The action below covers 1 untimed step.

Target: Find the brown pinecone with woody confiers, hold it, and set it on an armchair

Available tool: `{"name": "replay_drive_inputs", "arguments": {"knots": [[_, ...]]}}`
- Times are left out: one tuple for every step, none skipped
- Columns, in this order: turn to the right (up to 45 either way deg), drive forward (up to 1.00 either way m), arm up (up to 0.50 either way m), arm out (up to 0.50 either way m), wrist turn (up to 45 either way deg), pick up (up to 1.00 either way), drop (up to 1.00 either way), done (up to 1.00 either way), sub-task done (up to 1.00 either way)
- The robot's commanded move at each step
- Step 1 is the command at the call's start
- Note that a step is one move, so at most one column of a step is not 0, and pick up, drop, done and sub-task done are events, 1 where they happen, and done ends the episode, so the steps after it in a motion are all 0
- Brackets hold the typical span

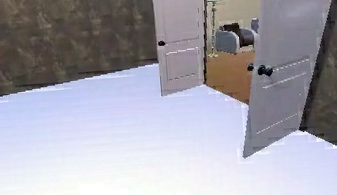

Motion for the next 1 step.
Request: {"name": "replay_drive_inputs", "arguments": {"knots": [[0.0, 1.0, 0.0, 0.0, 0.0, 0.0, 0.0, 0.0, 0.0]]}}
